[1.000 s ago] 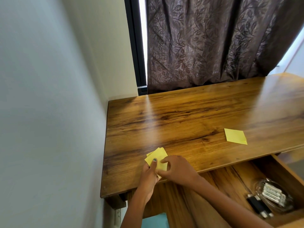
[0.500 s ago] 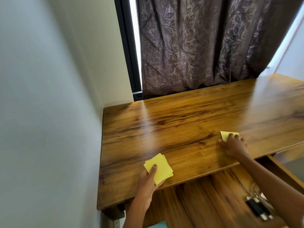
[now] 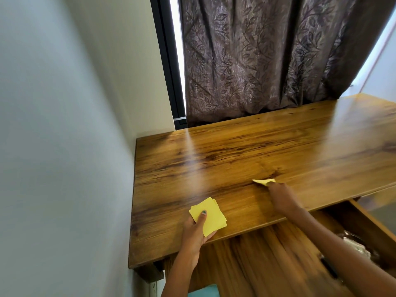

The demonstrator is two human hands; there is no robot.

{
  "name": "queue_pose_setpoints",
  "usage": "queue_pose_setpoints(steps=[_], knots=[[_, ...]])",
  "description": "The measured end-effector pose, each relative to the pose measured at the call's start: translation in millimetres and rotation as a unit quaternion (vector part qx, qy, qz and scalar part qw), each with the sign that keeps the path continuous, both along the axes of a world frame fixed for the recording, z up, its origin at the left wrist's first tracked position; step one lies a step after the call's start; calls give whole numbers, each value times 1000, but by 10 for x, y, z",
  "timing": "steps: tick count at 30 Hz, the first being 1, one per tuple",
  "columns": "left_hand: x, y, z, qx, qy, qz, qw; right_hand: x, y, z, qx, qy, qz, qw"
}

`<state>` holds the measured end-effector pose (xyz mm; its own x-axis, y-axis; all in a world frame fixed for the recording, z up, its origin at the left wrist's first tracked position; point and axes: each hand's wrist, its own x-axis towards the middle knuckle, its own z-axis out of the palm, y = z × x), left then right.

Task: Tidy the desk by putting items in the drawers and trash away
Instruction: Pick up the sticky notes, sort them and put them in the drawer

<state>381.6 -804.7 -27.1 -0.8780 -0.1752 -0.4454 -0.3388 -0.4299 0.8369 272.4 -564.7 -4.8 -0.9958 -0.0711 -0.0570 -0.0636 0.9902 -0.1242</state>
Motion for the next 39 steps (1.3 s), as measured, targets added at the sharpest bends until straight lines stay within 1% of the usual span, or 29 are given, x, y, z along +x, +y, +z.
queue_pose_setpoints(steps=[2, 5, 8, 9, 12, 14, 15, 16, 17, 18, 20, 21, 24, 26, 28, 30, 31, 33, 36, 37, 39], knots=[[-3, 5, -3, -8, -5, 2, 1000, 160, -280, 14, -26, -3, 32, 999], [-8, 10, -11, -16, -11, 9, 1000, 447, -702, 96, -113, -15, 62, 992], [-5, 37, 18, -24, -1, 20, 1000, 707, -1006, 87, -151, 26, 150, 977], [-1, 45, 35, -19, 2, 25, 1000, 790, -1083, 41, -154, 30, 185, 970], [19, 20, 52, 37, -2, 29, 999, 925, -1203, -167, -97, 61, 289, 950], [34, -26, 41, 46, -2, 13, 999, 969, -1237, -183, -66, 72, 312, 945], [38, -39, 33, 41, 4, 7, 999, 990, -1228, -158, -84, 68, 324, 940], [44, -45, 37, 34, 14, 4, 999, 977, -1211, -159, -118, 59, 324, 937], [46, -42, 39, 29, 20, 3, 999, 960, -1190, -141, -169, 22, 310, 935], [46, -29, 37, 20, 21, 6, 1000, 936, -1169, -121, -227, 8, 286, 931], [50, 12, 36, -16, 16, 12, 1000, 871, -1126, -46, -325, 16, 206, 923], [62, 44, 50, -42, 20, 11, 999, 843, -1119, -31, -359, 5, 174, 917], [106, 137, 111, -115, 70, -15, 991, 792, -1115, 2, -411, -65, 137, 899], [102, 138, 148, -169, 101, -21, 980, 775, -1108, 4, -460, -56, 120, 878], [51, 88, 160, -226, 134, -19, 965, 765, -1116, 41, -508, -20, 98, 856], [-13, 17, 93, -289, 146, -16, 946, 741, -1143, 40, -508, 16, 92, 856], [-19, 0, 71, -301, 144, -12, 943, 734, -1161, 23, -497, 31, 94, 862], [3, 4, 8, -294, 139, -6, 946, 738, -1195, -58, -464, 32, 99, 880], [48, 61, -57, -284, 123, 4, 951, 806, -1257, -169, -427, -17, 110, 897], [53, 87, -60, -281, 111, 9, 953, 831, -1286, -179, -429, -25, 116, 896], [31, 126, -50, -268, 95, 17, 959, 873, -1353, -180, -460, -34, 120, 879]])
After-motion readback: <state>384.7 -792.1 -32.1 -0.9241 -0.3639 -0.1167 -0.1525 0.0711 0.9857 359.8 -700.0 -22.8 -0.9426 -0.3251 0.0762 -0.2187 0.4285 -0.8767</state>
